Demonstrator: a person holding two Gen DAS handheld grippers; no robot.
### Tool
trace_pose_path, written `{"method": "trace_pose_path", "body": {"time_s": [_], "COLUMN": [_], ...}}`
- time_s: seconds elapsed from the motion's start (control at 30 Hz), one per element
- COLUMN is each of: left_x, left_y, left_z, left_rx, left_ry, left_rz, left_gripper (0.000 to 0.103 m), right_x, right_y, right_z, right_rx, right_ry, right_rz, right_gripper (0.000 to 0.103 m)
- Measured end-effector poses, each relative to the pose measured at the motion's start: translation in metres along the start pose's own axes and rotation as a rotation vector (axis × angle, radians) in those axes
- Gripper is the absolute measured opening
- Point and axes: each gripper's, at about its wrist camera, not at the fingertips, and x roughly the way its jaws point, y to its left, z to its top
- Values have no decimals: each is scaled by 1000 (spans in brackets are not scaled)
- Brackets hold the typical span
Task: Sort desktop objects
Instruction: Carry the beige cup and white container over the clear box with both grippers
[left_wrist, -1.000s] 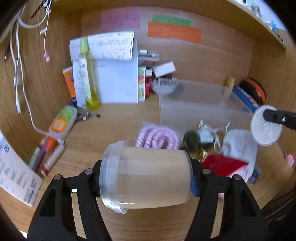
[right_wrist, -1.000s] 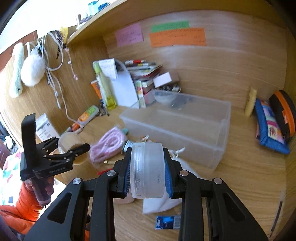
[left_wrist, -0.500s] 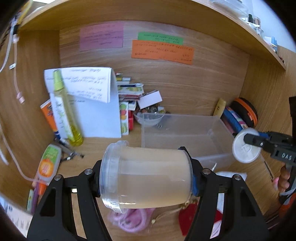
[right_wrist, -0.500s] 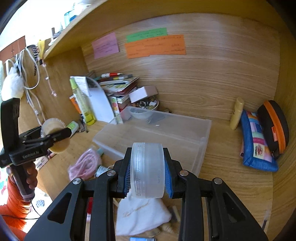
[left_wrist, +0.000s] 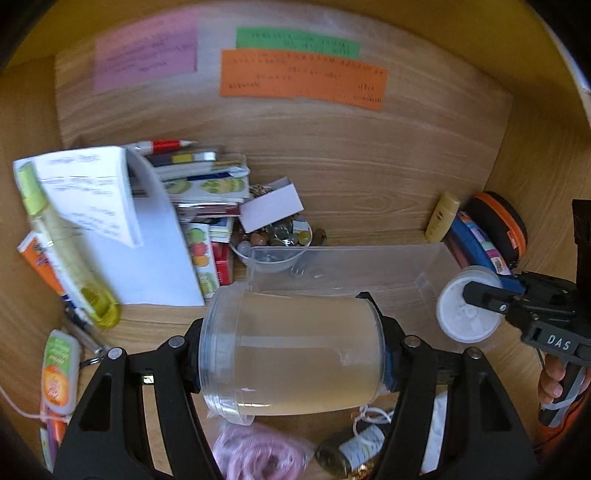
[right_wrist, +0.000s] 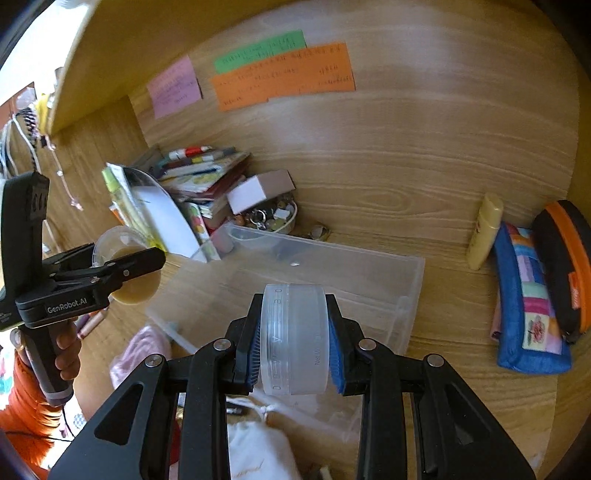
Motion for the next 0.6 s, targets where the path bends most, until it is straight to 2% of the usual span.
{"method": "trace_pose_path", "body": {"time_s": [0.37,0.6], "left_x": [67,93], "left_y": [-11,-17], "left_z": [7,1], "left_rx": [44,92], "left_ry": [106,165], "left_rz": [-34,-36], "left_gripper": [66,66], "right_x": [70,84], "right_y": [-10,-1], "right_z": [7,9], "right_rx": [-42,-103], "right_ry": [121,147], "right_rz": [-42,-76], "right_gripper": [27,27]}}
